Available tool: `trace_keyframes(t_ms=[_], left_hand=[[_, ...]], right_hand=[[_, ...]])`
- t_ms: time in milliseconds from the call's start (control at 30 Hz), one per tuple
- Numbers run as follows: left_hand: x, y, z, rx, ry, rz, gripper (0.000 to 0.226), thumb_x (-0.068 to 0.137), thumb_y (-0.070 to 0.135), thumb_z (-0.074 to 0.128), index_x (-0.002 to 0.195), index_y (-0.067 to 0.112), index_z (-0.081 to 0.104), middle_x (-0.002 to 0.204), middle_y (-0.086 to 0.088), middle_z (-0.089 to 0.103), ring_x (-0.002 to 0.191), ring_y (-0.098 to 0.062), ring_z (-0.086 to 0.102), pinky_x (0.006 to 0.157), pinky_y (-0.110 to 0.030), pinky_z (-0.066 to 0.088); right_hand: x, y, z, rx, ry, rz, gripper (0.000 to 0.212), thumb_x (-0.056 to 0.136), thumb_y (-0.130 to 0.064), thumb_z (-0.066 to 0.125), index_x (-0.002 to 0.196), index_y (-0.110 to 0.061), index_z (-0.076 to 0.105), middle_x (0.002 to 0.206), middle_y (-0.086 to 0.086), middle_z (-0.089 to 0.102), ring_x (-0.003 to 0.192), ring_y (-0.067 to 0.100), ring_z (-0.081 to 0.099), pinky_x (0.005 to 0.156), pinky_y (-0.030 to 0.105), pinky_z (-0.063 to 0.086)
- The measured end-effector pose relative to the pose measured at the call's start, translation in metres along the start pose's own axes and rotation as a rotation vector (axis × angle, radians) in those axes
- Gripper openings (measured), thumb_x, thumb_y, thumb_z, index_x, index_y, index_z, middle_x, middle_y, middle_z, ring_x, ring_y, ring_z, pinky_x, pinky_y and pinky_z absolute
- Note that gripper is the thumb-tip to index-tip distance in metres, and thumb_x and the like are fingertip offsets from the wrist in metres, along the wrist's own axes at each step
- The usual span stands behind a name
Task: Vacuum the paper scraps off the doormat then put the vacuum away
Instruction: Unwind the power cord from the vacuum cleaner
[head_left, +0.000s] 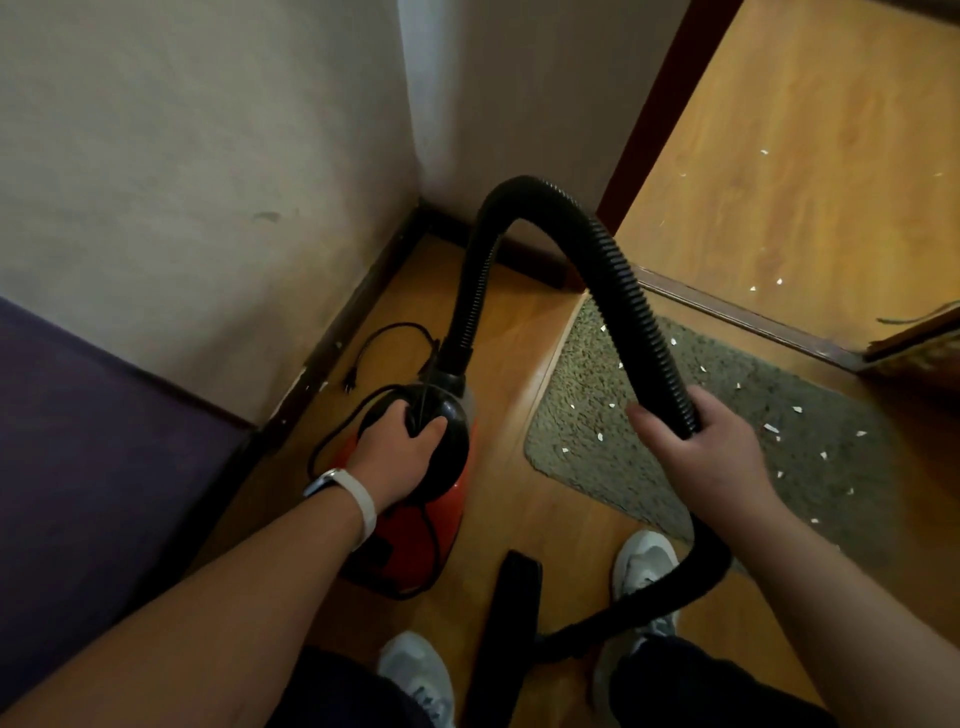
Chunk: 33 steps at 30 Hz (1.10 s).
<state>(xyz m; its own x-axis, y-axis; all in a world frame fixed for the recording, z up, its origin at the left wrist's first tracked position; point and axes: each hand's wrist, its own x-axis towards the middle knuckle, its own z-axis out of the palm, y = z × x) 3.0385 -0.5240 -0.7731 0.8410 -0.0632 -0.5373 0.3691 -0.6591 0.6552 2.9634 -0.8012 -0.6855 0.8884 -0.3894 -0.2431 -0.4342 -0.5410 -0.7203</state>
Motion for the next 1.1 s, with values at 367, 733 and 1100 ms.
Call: trace_keyframes(t_ms=[367,733,1100], left_hand=[[0.056,-0.008,0.046,-0.059,-0.037,-0.065,0.036,0.096,0.040,0.054,0.124,0.017,0.050,0.116,-0.003,0.059,0.109,-0.027,0.057,0.085,-0.035,0.046],[0.072,-0.004,0.053,0.006,-0.029,0.015,0.021,0.094,0.037,0.056,0.108,0.021,0.053,0.098,0.002,0.061,0.087,-0.018,0.059,0.068,-0.031,0.046],[0.038,-0.003,0.012,0.070,0.017,0.054,0.014,0.090,0.024,0.065,0.092,0.019,0.052,0.083,0.001,0.057,0.074,-0.015,0.056,0.055,-0.026,0.037]], right_hand=[[0.047,0.032,0.021,-0.028,-0.011,0.053,0.024,0.085,-0.046,0.069,0.085,-0.023,0.061,0.066,0.003,0.059,0.057,0.017,0.054,0.053,0.030,0.040],[0.052,0.042,0.023,-0.019,0.053,0.094,0.023,0.085,-0.046,0.069,0.085,-0.026,0.058,0.068,0.001,0.059,0.058,0.017,0.055,0.051,0.029,0.040],[0.051,0.015,0.005,-0.051,0.166,-0.012,0.048,0.085,-0.042,0.072,0.123,-0.020,0.053,0.103,-0.006,0.059,0.090,0.015,0.057,0.076,0.030,0.042]])
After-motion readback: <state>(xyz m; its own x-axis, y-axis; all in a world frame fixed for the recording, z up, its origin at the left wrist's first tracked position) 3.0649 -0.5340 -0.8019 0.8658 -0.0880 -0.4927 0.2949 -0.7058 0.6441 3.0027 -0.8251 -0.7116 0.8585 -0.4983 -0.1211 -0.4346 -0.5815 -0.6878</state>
